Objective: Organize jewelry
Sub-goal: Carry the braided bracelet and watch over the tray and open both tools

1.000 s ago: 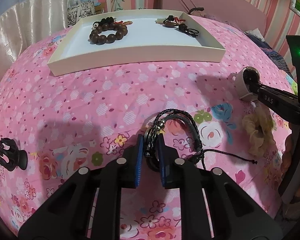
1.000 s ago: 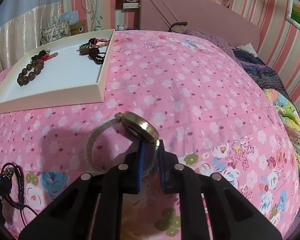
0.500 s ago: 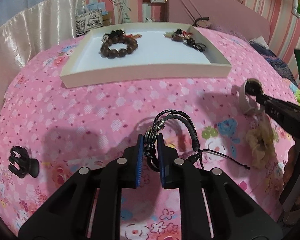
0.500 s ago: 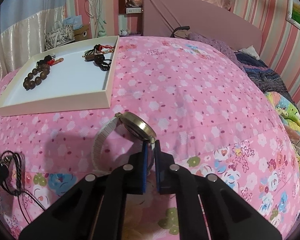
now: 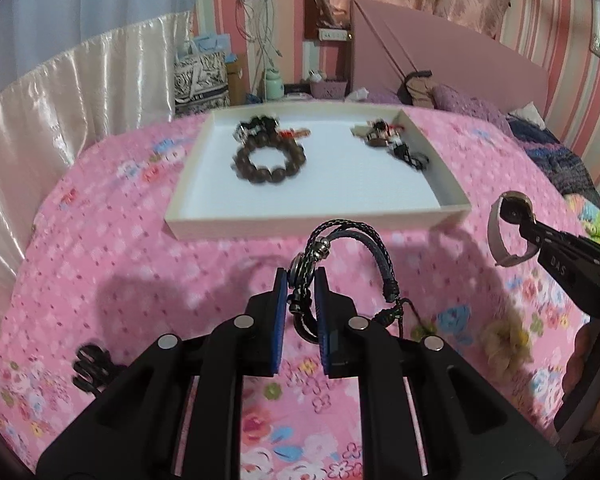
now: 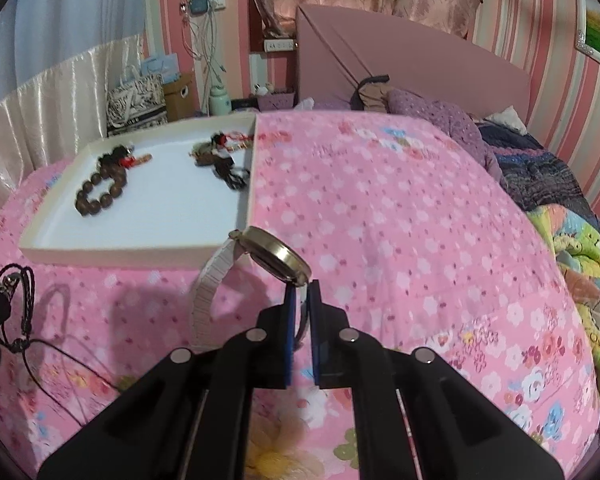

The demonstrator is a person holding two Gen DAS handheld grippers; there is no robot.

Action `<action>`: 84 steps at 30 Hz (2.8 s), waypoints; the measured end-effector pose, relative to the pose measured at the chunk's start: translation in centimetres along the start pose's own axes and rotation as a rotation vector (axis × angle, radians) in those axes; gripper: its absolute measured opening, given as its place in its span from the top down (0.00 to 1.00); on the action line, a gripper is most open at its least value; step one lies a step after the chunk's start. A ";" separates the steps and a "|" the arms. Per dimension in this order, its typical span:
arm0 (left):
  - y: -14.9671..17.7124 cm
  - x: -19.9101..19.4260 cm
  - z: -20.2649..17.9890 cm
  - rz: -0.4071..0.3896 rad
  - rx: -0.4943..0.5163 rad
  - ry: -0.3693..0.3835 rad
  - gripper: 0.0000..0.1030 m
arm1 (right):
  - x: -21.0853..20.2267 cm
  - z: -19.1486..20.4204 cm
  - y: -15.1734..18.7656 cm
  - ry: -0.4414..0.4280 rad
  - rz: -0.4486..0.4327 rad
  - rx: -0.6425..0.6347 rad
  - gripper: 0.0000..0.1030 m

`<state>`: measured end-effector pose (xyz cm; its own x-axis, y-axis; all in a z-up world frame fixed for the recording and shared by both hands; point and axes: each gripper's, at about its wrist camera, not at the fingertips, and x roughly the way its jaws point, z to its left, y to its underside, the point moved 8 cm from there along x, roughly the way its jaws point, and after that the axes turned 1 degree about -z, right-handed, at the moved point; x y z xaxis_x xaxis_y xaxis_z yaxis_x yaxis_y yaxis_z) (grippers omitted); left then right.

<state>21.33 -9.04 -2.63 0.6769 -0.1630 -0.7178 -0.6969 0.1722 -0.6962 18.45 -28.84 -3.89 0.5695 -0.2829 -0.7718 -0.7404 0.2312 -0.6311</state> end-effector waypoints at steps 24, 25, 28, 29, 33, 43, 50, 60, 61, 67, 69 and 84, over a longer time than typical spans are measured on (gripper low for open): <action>-13.9 1.2 6.2 -0.127 -0.116 0.005 0.88 | 2.1 7.7 -11.7 -0.100 -0.090 0.031 0.94; -13.8 1.9 6.5 -0.124 -0.112 -0.002 0.88 | 2.7 8.0 -11.8 -0.097 -0.087 0.027 0.94; -13.3 4.3 7.0 -0.102 -0.095 -0.045 0.88 | 4.6 9.0 -11.8 -0.096 -0.069 0.010 0.94; -13.1 5.2 7.2 -0.085 -0.089 -0.052 0.88 | 5.4 9.3 -11.6 -0.096 -0.059 0.004 0.94; -12.6 9.0 7.6 -0.032 -0.079 -0.067 0.88 | 7.9 10.5 -10.3 -0.082 -0.023 -0.034 0.94; -10.2 14.0 8.9 0.067 -0.080 -0.129 0.88 | 11.4 11.0 -8.9 -0.052 0.023 -0.074 0.94; -9.0 15.7 9.3 0.107 -0.069 -0.161 0.88 | 12.6 10.8 -8.6 -0.054 0.034 -0.066 0.94; -8.7 16.2 9.3 0.097 -0.062 -0.174 0.88 | 13.6 10.7 -8.6 -0.075 0.024 -0.028 0.94; -8.7 16.2 9.3 0.091 -0.058 -0.175 0.88 | 13.6 10.7 -8.5 -0.076 0.026 -0.026 0.94; -8.2 16.3 9.2 0.096 -0.067 -0.168 0.88 | 14.3 10.6 -8.4 -0.084 0.038 -0.010 0.94; -8.1 16.5 9.3 0.101 -0.073 -0.165 0.88 | 14.5 10.5 -8.4 -0.086 0.043 -0.004 0.94; -7.7 17.4 9.5 0.117 -0.078 -0.169 0.86 | 14.3 11.4 -7.7 -0.066 0.026 -0.046 0.94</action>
<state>40.76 -3.93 -9.73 0.6156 0.0202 -0.7878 -0.7850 0.1036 -0.6107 36.41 -24.02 -10.92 0.5711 -0.2154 -0.7921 -0.7699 0.1940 -0.6079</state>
